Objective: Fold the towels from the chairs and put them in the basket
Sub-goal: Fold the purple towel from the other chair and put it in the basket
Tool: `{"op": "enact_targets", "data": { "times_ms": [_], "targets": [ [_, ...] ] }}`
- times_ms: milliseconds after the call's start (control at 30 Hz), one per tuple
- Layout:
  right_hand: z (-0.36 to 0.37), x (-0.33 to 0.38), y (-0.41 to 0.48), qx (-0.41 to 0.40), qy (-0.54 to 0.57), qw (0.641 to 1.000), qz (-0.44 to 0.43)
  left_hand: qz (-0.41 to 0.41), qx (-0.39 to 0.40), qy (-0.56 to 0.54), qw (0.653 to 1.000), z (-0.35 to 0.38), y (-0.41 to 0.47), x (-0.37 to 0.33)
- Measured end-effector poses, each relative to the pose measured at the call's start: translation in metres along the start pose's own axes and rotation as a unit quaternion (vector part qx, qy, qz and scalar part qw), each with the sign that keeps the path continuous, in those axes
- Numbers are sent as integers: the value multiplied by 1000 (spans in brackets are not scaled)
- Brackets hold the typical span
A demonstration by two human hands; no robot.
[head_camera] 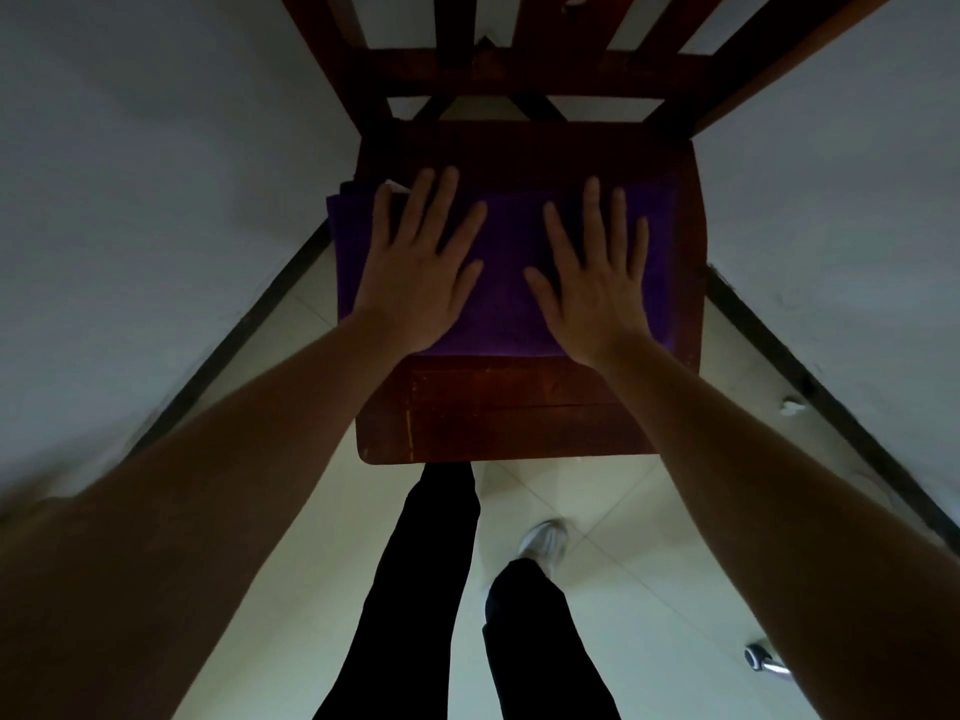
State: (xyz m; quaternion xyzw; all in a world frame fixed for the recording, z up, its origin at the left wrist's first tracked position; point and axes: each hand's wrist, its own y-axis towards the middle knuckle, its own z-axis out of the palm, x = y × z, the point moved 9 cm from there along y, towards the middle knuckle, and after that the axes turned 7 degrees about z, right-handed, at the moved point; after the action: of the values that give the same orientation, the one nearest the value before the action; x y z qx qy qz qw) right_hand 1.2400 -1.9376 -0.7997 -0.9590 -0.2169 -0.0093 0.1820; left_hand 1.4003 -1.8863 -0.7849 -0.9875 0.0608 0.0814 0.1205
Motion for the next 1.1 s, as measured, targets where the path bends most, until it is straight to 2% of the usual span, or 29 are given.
{"op": "enact_targets", "data": {
  "times_ms": [100,333,500,767,833,933,1000,1100],
  "targets": [
    [14,-4,6,-1,-23,1000,-2,9,33,23,999,22,13,0],
    [34,-23,-33,-4,-15,1000,20,7,44,-2,999,44,-11,-20],
    [54,-34,-95,22,-29,999,-13,8,71,-13,997,64,-71,-65],
    [54,-34,-100,24,-29,999,-27,-1,94,1,996,61,-69,-69],
    [41,-45,-105,1,10,1000,25,12,93,12,996,55,-69,-75],
    [21,-83,-119,-55,98,977,180,87,98,44,990,44,-62,-96],
    [23,-106,-129,-41,138,956,256,116,128,53,984,48,-57,-111],
    [28,-131,-133,-8,194,933,302,92,157,37,983,60,-50,-114]
  ]
}}
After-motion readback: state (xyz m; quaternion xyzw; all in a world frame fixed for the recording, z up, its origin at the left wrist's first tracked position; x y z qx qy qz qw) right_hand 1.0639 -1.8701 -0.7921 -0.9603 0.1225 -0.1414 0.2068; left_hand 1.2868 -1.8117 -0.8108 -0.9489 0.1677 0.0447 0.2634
